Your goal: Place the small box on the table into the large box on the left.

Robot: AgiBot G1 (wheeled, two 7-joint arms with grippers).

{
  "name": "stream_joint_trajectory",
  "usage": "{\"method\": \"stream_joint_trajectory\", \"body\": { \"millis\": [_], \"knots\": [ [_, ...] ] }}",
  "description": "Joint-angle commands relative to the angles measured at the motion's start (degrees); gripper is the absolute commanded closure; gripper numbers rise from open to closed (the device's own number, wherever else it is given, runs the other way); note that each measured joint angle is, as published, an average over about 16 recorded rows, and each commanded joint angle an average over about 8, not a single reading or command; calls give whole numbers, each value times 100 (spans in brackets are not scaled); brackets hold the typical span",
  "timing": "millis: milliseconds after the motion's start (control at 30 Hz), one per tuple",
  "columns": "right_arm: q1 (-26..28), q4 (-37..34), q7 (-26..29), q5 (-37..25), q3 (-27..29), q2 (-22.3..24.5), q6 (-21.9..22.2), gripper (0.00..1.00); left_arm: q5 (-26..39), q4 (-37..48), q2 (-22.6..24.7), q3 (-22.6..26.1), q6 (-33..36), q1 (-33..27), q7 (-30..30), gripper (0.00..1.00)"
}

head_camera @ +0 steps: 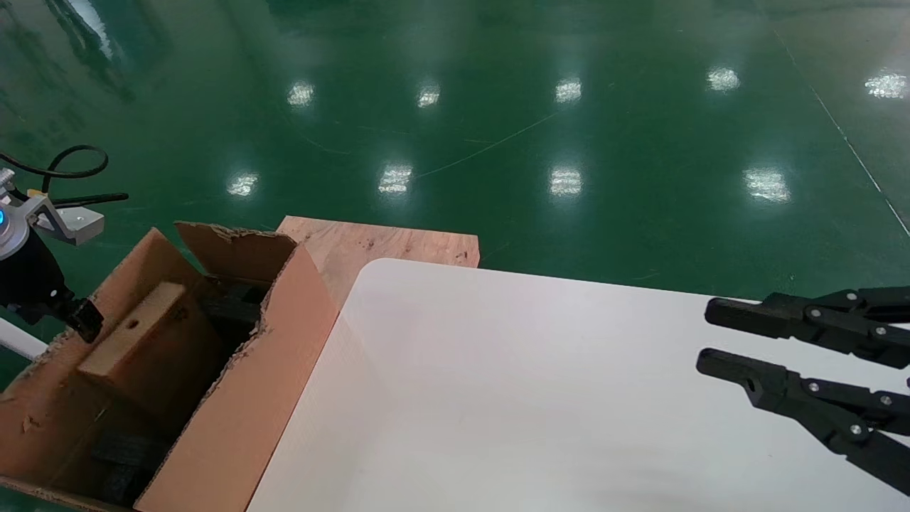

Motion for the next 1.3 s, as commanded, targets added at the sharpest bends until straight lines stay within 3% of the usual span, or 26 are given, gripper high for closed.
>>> {"method": "stream_joint_trajectory", "body": {
  "millis": [33, 367, 600, 933, 1133, 1300],
  "knots": [
    [0, 0, 0, 0, 0, 0, 0, 0, 3, 2, 0, 1, -1, 1, -1, 0],
    [1, -1, -1, 0, 0, 0, 0, 0, -86, -27, -7, -62, -25, -62, 37, 0],
    [1, -2, -1, 1, -1, 0, 0, 0, -538, -365, -55, -380, -119, -376, 451, 0],
    [2, -2, -2, 1, -3, 0, 0, 0, -2268, -2111, -679, -1562, -42, -1028, 1659, 0],
    [1, -2, -2, 2, -3, 1, 1, 0, -2969, -3338, -963, -1965, -85, -1025, 1596, 0],
    [0, -4, -3, 4, -2, 1, 2, 0, -3250, -3836, -1048, -2104, -93, -979, 1480, 0]
  ]
}}
